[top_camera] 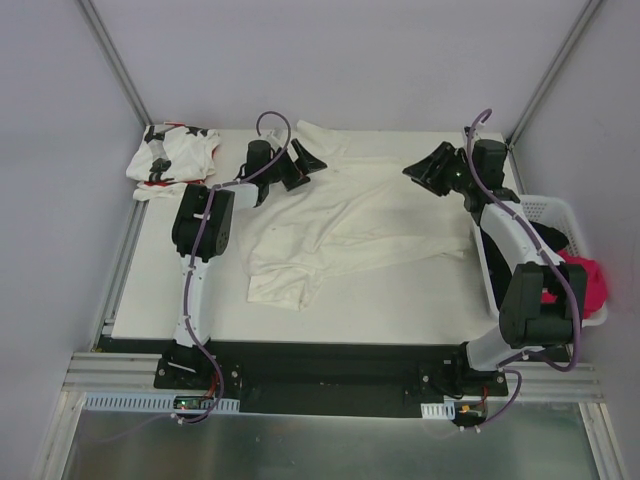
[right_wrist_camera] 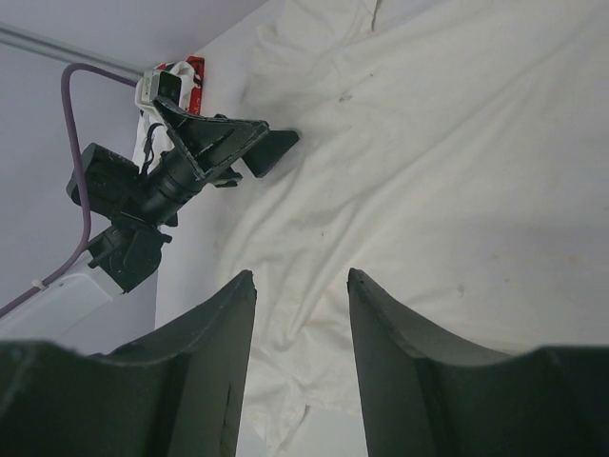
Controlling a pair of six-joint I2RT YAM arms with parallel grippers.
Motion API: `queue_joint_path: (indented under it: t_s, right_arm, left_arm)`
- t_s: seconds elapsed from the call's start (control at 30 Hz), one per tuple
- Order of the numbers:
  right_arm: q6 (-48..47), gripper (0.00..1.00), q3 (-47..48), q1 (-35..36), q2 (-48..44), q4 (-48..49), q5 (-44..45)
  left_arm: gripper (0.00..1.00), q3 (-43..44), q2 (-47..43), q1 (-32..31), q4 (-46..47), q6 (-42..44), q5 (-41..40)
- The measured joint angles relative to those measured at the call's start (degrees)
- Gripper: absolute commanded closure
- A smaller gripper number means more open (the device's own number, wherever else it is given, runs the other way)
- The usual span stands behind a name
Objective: Fold and stack the t-shirts
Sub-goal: Flatten out the tshirt
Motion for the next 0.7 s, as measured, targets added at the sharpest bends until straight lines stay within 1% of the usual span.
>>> queue_joint_path:
  t_s: [0.2, 0.37, 0.47, 0.7]
  right_arm:
    - [1.0, 0.53, -1.5, -1.1, -1.2, -0.1, -0.1]
    - [2.3, 0.52, -2.2, -3.5, -6.2, 0.0, 0.2]
    - [2.6, 0.51, -2.2, -5.6, -10.4, 0.3, 0.8]
    - [2.6, 0.51, -2.3, -7.2, -13.1, 0.7, 1.2]
  left_arm:
    - [0.01, -6.0, -0.3, 2.3, 6.4, -5.4, -0.8]
    - [0.01, -12.2, -3.8, 3.3, 8.9, -8.5, -5.2]
    - [0.01, -15.1, -5.7, 3.8, 9.4, -9.8, -8.4]
    - [0.01, -17.2, -8.2, 6.8, 8.0, -10.1, -13.4]
